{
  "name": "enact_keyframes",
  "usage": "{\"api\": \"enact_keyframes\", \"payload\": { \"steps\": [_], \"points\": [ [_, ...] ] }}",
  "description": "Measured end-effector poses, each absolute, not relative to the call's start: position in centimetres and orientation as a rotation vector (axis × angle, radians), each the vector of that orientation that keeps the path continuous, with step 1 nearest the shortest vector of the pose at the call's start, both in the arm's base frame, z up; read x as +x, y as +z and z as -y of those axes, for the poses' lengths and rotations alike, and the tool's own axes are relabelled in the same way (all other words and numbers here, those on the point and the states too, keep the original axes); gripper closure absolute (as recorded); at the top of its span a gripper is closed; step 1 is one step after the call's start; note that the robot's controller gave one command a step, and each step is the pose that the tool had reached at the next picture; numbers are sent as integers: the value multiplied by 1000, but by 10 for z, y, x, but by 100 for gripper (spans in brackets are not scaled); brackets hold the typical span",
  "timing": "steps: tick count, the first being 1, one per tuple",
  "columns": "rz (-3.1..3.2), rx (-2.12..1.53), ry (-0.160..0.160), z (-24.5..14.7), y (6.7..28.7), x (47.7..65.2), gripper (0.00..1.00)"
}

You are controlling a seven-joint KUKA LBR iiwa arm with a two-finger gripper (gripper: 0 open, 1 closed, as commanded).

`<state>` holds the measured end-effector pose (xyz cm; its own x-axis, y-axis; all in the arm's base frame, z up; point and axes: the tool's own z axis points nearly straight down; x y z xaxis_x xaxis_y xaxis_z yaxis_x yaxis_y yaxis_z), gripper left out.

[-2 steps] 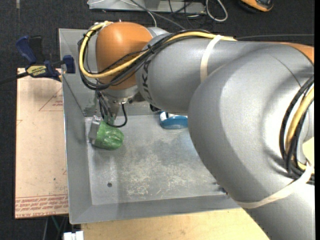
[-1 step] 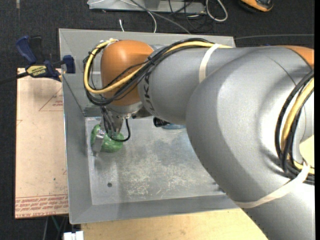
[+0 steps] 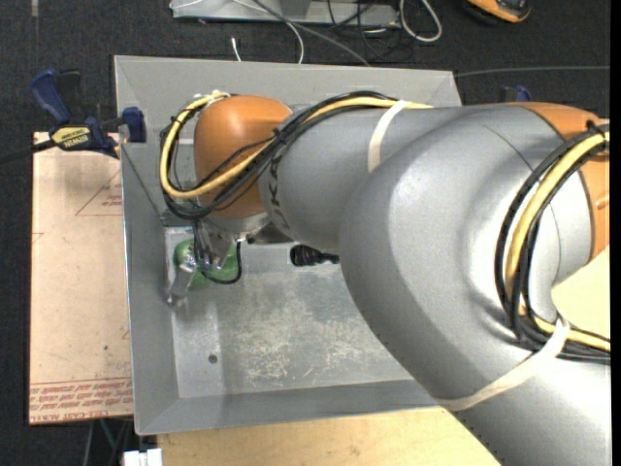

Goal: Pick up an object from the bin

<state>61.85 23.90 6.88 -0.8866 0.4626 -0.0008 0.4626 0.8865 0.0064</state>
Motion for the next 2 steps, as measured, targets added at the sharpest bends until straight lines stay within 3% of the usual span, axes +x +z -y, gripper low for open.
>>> {"api": "enact_keyframes", "payload": {
  "steps": [1,2],
  "points": [
    [-3020,879,5,-228,72,614,100],
    [-3020,880,6,-228,72,614,100]
  ]
}}
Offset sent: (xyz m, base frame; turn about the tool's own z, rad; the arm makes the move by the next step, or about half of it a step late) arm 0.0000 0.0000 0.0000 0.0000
